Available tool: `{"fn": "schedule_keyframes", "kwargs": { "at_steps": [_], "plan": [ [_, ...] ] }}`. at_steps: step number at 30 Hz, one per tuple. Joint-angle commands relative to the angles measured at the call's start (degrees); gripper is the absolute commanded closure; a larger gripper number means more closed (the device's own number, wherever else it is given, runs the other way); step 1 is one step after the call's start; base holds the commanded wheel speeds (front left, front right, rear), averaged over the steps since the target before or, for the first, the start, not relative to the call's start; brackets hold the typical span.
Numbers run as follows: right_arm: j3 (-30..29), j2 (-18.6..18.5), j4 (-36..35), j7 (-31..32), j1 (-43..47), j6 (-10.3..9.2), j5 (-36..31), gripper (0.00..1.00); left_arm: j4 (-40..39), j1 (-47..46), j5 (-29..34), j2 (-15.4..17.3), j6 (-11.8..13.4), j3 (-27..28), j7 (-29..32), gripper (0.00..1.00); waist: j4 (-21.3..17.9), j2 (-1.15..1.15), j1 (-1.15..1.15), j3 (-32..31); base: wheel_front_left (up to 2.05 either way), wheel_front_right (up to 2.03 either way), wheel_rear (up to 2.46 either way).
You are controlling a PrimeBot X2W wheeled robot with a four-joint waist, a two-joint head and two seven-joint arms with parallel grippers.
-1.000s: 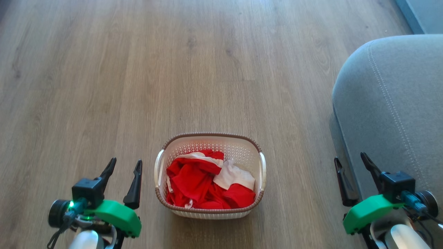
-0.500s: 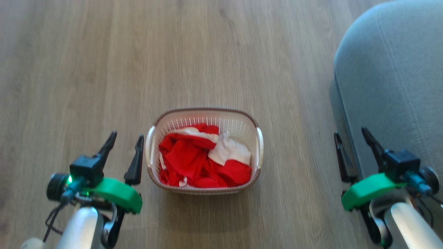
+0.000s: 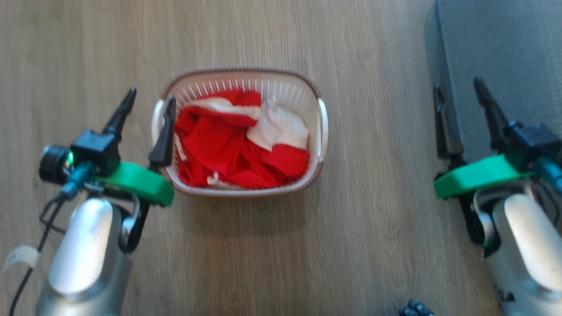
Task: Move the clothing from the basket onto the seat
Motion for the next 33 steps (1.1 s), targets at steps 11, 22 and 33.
{"fn": "schedule_keyframes", "kwargs": {
  "at_steps": [11,22,33],
  "plan": [
    [-0.54,2.77,-3.72,-0.73,-8.65,0.41,-1.12,0.0,-0.44,-10.4,2.58,3.53,-0.35,-1.01,-0.54,0.0,-3.32,0.0,-0.02,16.49,0.0,0.0,0.0],
    [0.34,4.55,-3.62,-0.73,-8.77,0.41,-0.75,0.0,11.48,-21.22,5.3,4.19,-0.35,-10.48,3.91,0.0,-7.43,0.0,-0.02,17.37,0.0,0.0,0.0],
    [1.52,5.84,-4.19,-0.73,-7.91,0.41,-0.25,0.0,25.63,-28.81,5.75,3.87,0.49,-12.12,17.42,0.0,-10.99,0.0,-0.02,19.42,0.0,0.0,0.0]
  ]
}}
